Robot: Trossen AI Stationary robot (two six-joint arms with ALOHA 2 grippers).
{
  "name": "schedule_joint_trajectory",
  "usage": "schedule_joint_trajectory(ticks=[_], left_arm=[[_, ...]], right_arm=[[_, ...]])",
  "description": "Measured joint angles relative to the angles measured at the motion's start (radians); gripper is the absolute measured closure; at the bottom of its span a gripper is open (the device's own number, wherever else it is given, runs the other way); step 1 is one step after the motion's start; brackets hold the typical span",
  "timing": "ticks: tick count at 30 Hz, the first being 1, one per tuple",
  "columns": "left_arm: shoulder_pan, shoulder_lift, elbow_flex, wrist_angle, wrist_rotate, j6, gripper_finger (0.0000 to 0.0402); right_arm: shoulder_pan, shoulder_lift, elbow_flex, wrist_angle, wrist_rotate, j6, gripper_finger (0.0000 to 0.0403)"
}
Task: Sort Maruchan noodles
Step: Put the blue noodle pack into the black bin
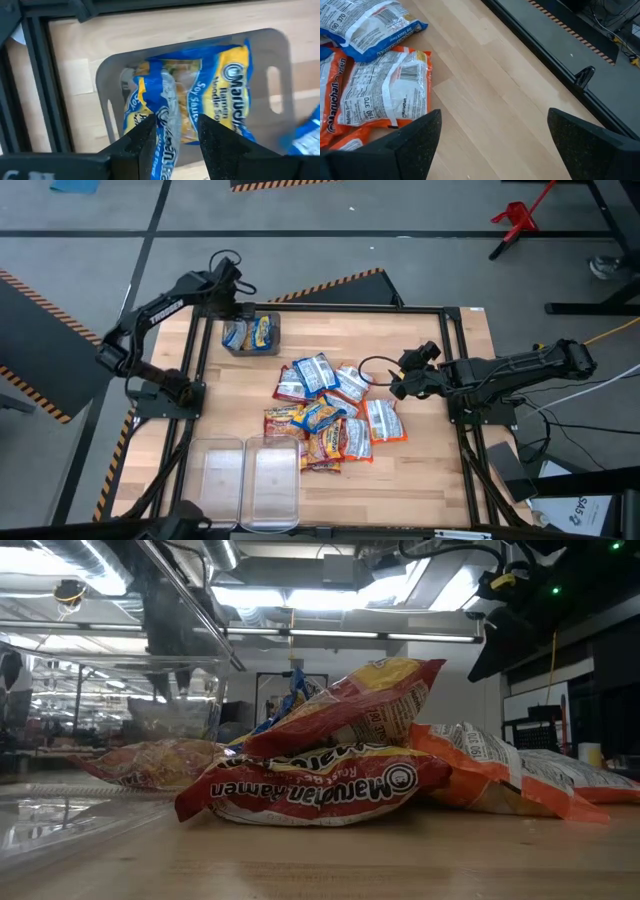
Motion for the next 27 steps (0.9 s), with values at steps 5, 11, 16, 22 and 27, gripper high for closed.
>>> schedule_joint_trajectory(ticks=[5, 11, 16, 22, 27], left_arm=[[0.0, -0.066, 0.0, -0.008, 0.043, 0.033, 0.0265], [0.0, -0.142, 0.0, -0.008, 0.004, 0.022, 0.0265], [-0.027, -0.182, 0.0, 0.118, 0.194, 0.003, 0.0265], [-0.221, -0.183, 0.001, 0.304, 0.312, -0.028, 0.0265], [-0.36, -0.183, 0.001, 0.374, 0.259, -0.028, 0.0265]], right_arm=[[0.0, 0.0, 0.0, 0.003, -0.001, 0.0, 0.0052], [0.0, 0.0, 0.0, 0.018, -0.039, 0.0, 0.0052], [0.0, 0.001, 0.0, 0.112, -0.061, -0.057, 0.0052], [0.0, 0.083, 0.0, 0.444, -0.144, -0.408, 0.0052], [0.0, 0.253, 0.0, 0.705, -0.291, -0.76, 0.0052]])
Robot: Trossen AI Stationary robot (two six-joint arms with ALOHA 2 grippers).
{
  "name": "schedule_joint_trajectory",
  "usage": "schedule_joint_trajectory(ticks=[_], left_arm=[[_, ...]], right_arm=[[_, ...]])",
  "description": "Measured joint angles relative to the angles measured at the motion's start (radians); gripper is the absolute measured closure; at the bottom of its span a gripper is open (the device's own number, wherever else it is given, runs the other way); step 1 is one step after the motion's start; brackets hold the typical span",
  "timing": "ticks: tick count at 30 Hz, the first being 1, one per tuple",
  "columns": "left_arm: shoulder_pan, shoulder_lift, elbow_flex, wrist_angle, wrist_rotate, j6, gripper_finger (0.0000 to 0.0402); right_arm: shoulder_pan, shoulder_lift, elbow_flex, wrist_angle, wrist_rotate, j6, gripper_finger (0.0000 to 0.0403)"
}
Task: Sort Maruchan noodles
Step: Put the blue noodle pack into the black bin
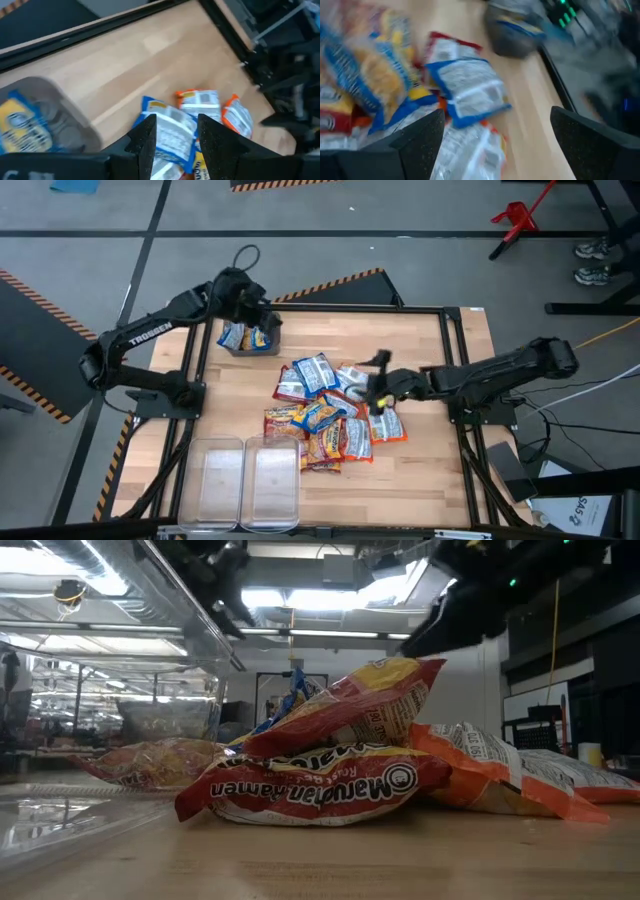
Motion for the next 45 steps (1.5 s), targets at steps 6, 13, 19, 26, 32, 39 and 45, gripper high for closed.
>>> schedule_joint_trajectory(ticks=[6, 13, 19, 26, 32, 39, 45], left_arm=[[-0.125, 0.0, 0.0, 0.07, -0.053, 0.001, 0.0265], [-0.199, 0.001, 0.0, 0.083, -0.143, 0.002, 0.0265], [-0.22, 0.001, 0.0, 0.082, -0.159, 0.002, 0.0265], [-0.243, 0.001, 0.0, 0.082, -0.239, -0.063, 0.0265], [-0.243, 0.001, 0.0, 0.083, -0.247, -0.087, 0.0265], [-0.249, 0.001, 0.0, 0.08, -0.246, -0.087, 0.0265], [-0.264, 0.001, 0.0, 0.08, -0.246, -0.086, 0.0265]], right_arm=[[-0.015, 0.22, 0.005, 0.285, -0.056, -0.231, 0.0052], [-0.118, 0.396, 0.074, 0.327, -0.112, -0.233, 0.0052], [-0.182, 0.466, 0.092, 0.32, -0.177, -0.229, 0.0052], [-0.263, 0.444, 0.104, 0.29, -0.161, 0.183, 0.0052], [-0.354, 0.459, 0.206, 0.199, -0.358, 0.481, 0.0052], [-0.402, 0.564, 0.317, 0.127, -0.43, 0.52, 0.0052], [-0.402, 0.638, 0.345, 0.126, -0.472, 0.571, 0.0052]])
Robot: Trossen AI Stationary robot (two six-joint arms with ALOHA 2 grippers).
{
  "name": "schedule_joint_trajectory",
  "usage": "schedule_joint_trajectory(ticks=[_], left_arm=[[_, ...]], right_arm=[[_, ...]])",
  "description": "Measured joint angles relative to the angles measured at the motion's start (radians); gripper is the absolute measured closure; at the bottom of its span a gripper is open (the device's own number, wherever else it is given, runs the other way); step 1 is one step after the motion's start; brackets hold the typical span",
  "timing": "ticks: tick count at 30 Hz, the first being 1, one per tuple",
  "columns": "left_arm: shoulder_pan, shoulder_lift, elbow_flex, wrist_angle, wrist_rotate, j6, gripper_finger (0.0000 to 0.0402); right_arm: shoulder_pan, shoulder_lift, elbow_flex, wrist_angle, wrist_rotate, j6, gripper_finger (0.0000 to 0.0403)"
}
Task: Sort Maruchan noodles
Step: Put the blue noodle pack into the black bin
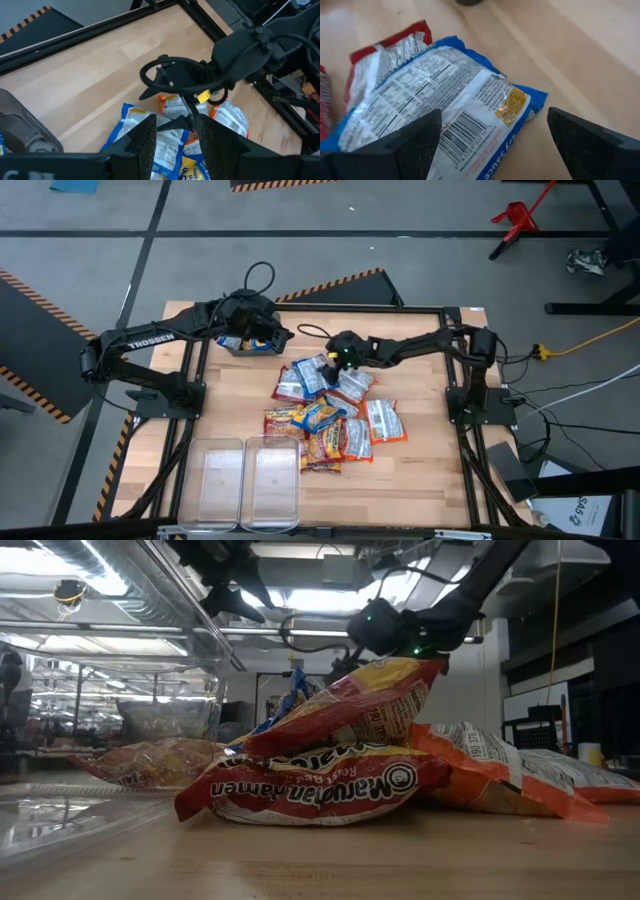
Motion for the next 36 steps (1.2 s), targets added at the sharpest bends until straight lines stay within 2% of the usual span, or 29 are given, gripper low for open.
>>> schedule_joint_trajectory(ticks=[7, 10, 14, 26, 36], left_arm=[[-0.002, 0.0, 0.0, 0.0, -0.001, 0.0, 0.0265], [-0.002, 0.0, 0.0, 0.0, -0.011, 0.0, 0.0265], [-0.002, 0.0, 0.0, 0.0, -0.024, 0.001, 0.0265], [-0.002, 0.0, 0.0, 0.0, -0.035, -0.023, 0.0265], [-0.002, 0.0, 0.0, -0.028, -0.123, -0.074, 0.0265]], right_arm=[[-0.001, 0.009, 0.0, -0.005, -0.106, 0.035, 0.0055], [-0.006, 0.009, 0.0, -0.021, -0.152, 0.046, 0.008], [-0.006, 0.009, 0.0, -0.052, -0.152, 0.038, 0.0147], [-0.005, -0.013, -0.001, -0.051, -0.118, 0.022, 0.0387], [-0.005, -0.139, -0.001, -0.067, -0.028, -0.02, 0.0402]])
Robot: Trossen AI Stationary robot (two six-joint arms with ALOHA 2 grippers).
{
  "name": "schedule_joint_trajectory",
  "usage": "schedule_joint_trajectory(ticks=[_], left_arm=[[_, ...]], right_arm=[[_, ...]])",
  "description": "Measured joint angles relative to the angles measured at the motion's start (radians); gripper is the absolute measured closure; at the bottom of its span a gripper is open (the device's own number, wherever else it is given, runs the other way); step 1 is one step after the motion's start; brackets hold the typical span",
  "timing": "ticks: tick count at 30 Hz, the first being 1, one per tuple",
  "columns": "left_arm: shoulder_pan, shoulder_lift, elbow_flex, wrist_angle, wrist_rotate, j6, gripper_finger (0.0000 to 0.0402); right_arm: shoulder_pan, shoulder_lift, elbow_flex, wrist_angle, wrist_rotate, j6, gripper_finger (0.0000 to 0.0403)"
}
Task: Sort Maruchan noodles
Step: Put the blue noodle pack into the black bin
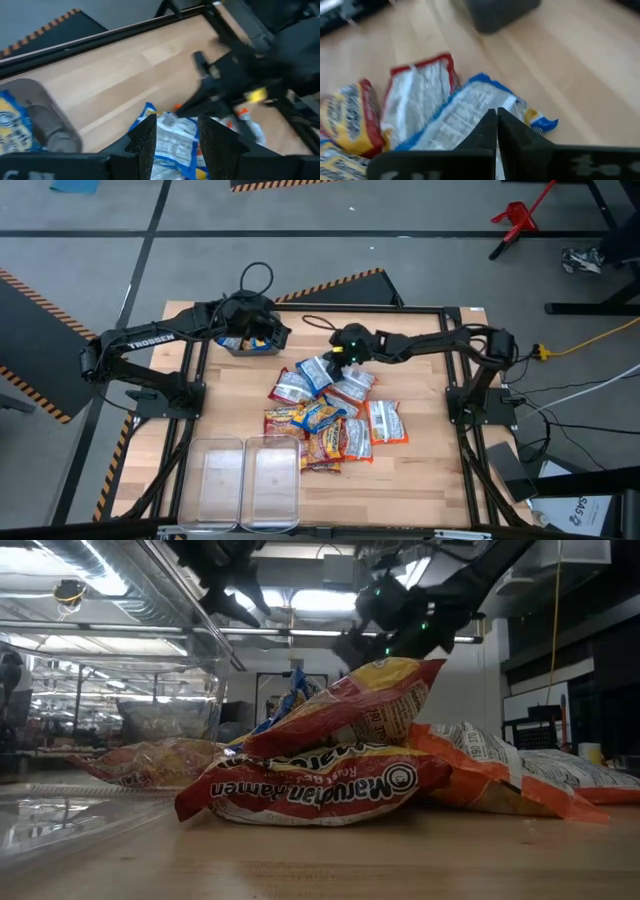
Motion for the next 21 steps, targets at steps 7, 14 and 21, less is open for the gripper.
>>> schedule_joint_trajectory(ticks=[7, 14, 21], left_arm=[[0.0, 0.02, -0.001, -0.013, -0.023, 0.01, 0.026], [-0.019, 0.065, -0.001, -0.008, -0.002, 0.03, 0.0235], [-0.049, 0.108, -0.001, -0.009, -0.002, 0.03, 0.0221]], right_arm=[[-0.003, -0.062, 0.002, -0.076, -0.018, -0.035, 0.0397], [-0.034, -0.009, 0.0, -0.171, -0.083, -0.028, 0.026], [-0.034, 0.064, 0.0, -0.089, -0.052, -0.017, 0.005]])
